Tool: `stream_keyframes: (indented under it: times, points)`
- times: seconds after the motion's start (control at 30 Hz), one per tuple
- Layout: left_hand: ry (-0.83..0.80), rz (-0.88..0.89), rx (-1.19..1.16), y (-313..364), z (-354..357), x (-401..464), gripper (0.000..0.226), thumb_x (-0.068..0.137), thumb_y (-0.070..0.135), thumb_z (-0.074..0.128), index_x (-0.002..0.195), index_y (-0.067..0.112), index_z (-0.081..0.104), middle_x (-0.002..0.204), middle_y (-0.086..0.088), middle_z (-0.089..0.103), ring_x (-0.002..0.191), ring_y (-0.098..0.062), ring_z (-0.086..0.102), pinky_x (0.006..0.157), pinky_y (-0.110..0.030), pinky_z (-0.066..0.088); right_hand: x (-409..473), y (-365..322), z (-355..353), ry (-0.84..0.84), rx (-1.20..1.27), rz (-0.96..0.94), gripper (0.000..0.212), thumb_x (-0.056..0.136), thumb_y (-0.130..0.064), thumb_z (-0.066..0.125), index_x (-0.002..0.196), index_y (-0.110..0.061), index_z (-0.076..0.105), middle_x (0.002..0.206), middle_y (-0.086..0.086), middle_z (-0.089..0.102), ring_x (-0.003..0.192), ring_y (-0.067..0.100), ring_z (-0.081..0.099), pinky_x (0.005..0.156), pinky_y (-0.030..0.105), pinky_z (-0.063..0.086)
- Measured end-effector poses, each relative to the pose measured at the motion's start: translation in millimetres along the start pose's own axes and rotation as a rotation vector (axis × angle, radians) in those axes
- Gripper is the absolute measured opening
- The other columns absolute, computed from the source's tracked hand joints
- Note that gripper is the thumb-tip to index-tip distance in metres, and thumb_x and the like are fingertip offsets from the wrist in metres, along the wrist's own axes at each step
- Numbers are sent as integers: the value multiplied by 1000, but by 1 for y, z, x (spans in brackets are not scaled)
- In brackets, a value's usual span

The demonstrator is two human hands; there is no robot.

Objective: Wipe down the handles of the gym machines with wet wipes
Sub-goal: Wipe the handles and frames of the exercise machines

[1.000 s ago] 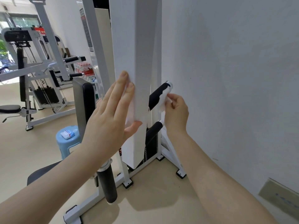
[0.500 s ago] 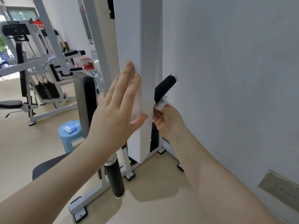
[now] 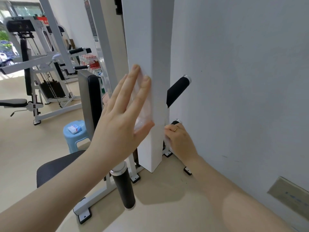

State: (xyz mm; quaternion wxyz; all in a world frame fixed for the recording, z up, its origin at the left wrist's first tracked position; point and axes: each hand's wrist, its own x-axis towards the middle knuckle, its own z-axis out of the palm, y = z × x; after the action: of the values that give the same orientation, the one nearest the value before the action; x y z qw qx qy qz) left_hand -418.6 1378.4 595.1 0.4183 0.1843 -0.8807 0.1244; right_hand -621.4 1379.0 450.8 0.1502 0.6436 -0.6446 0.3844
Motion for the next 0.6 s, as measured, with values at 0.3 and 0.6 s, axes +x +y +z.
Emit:
stream_keyframes:
  times: [0.3, 0.6]
  points:
    - [-116, -181, -285, -2, -12, -9, 71, 85, 19, 53, 146, 31, 19, 145, 4, 32, 120, -14, 48, 100, -19, 39, -23, -5, -7, 117, 49, 54, 28, 78, 5, 43, 73, -11, 67, 86, -13, 43, 83, 7, 43, 79, 12, 34]
    - [-318, -381, -140, 25, -24, -26, 90, 77, 41, 65, 142, 48, 3, 110, 10, 43, 78, -12, 51, 69, -27, 45, -17, -4, -5, 75, 25, 216, 51, 61, 22, 63, 101, -10, 64, 104, -2, 65, 80, 15, 38, 67, 22, 37]
